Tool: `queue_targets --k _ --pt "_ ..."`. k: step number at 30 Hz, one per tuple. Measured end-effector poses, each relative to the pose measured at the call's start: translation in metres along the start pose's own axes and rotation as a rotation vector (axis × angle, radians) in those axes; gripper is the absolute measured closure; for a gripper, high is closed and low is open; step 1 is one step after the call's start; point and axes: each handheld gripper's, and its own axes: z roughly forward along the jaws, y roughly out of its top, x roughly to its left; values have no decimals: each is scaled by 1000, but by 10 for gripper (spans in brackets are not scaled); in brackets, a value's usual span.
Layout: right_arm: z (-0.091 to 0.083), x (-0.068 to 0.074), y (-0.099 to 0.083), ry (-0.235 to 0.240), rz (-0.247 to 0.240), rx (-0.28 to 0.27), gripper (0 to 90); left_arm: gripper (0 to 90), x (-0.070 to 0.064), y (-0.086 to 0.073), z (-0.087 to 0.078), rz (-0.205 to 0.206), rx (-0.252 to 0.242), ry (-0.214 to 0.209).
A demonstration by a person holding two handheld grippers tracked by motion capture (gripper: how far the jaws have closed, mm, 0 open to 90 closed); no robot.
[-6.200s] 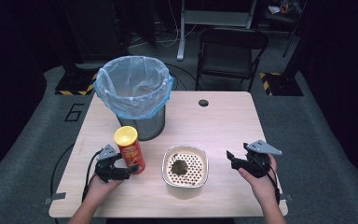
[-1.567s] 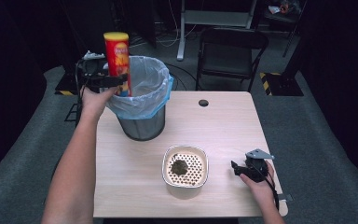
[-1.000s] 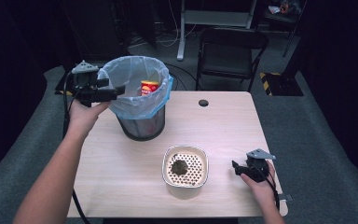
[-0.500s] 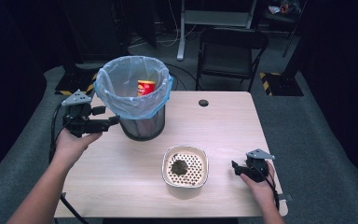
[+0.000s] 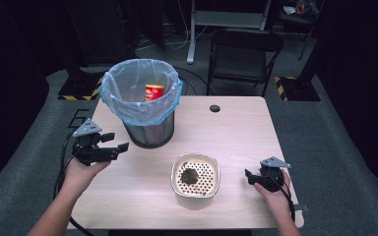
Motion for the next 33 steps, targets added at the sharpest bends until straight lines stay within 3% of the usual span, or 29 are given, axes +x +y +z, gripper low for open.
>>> queue_targets --k 3,7,11,12,16,21,26,33 --pt "0 0 0 1 -1 -1 271 300 0 -9 3 -4 4 3" --pt "0 0 0 1 -3 -1 271 298 3 -31 10 5 30 42" --pt "0 1 0 1 2 0 271 296 5 -47 11 -6 9 48" --pt "0 0 0 -1 -3 -1 271 294 7 -57 12 -9 -6 53" --pt "0 0 0 -1 -9 -1 271 292 10 -73 14 -18 -5 62" --pt "-1 1 0 2 -4 0 273 291 14 -101 16 -94 -24 70" --pt "0 1 0 -2 -15 -2 274 288 17 -117 18 -129 -33 72" --pt "1 3 0 -6 -21 4 274 281 35 -140 20 -206 -32 104"
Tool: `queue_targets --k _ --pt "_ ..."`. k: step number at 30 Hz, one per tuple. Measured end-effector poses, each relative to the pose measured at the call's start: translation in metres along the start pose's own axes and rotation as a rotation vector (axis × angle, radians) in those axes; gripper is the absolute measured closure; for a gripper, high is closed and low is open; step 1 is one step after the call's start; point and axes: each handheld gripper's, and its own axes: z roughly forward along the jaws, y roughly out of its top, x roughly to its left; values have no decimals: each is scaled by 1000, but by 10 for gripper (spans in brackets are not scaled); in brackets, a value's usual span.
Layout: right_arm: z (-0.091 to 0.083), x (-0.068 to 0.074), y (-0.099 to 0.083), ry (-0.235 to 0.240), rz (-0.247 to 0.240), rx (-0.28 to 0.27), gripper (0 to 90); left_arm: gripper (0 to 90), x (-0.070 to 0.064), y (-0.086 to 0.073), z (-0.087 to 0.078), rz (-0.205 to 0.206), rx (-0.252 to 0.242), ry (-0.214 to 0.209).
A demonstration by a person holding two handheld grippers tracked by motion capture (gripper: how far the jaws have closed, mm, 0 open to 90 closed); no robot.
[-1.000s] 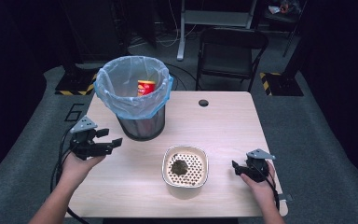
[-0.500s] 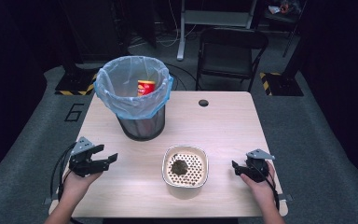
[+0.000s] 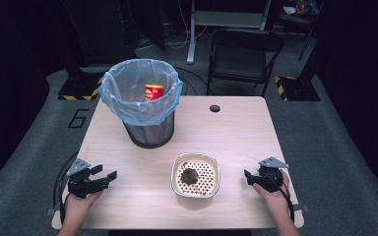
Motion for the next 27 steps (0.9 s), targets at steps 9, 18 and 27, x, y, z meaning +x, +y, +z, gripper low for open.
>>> queue_targets --k 9,18,27 --pt "1 2 1 5 -12 2 274 273 21 -12 3 -28 10 64" --pt "2 2 1 0 -12 6 273 220 27 -17 14 11 68 131" --pt "3 -3 -3 -18 -7 17 261 196 25 -21 26 104 125 150"
